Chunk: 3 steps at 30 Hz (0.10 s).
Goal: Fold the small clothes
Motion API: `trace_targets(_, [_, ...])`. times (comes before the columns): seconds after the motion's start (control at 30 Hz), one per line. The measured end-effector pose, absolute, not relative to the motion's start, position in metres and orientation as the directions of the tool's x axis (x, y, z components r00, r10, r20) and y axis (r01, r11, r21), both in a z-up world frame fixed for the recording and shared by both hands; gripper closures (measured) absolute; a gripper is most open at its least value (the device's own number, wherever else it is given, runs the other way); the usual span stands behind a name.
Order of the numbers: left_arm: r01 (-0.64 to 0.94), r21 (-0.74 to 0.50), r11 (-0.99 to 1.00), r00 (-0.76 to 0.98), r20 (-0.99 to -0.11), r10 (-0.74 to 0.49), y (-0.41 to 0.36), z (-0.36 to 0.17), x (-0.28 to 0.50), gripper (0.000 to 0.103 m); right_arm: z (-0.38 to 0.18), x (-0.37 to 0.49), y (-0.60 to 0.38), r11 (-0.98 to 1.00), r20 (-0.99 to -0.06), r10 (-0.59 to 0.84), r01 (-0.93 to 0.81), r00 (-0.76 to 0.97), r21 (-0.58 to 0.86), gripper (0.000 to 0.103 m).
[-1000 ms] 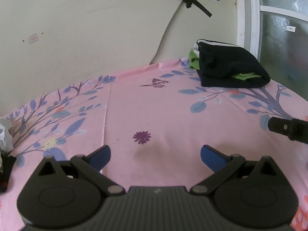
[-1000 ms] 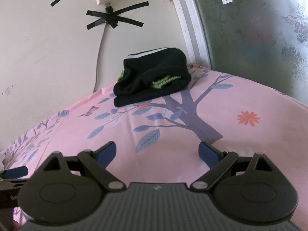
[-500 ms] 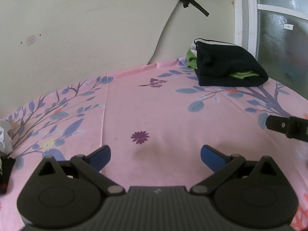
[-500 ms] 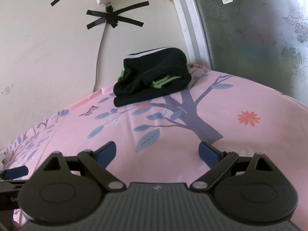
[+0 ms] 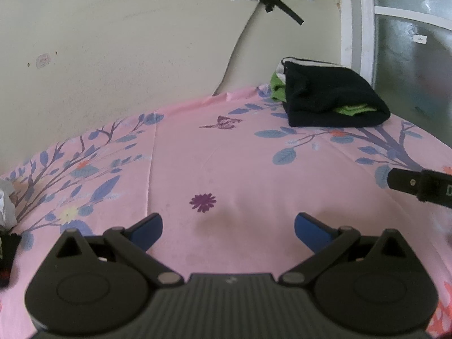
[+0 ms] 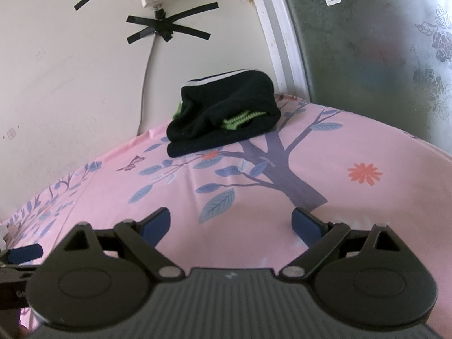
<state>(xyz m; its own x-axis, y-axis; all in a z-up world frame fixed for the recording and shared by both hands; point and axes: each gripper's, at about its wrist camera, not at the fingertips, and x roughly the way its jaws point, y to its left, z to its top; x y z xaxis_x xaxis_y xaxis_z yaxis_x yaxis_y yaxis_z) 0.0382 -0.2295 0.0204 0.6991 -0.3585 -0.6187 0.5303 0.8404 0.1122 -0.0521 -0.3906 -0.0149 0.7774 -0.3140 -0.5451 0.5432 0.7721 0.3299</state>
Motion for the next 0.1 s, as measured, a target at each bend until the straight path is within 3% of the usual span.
trace_targets(0.1, [0.532, 0.111, 0.839, 0.694, -0.624, -0.358, -0.2298, 0.0198, 0.0385, 0.0, -0.0149, -0.0521, -0.3907, 0.772, -0.545, -0.314, 0.543, 0.777, 0.33, 0.015])
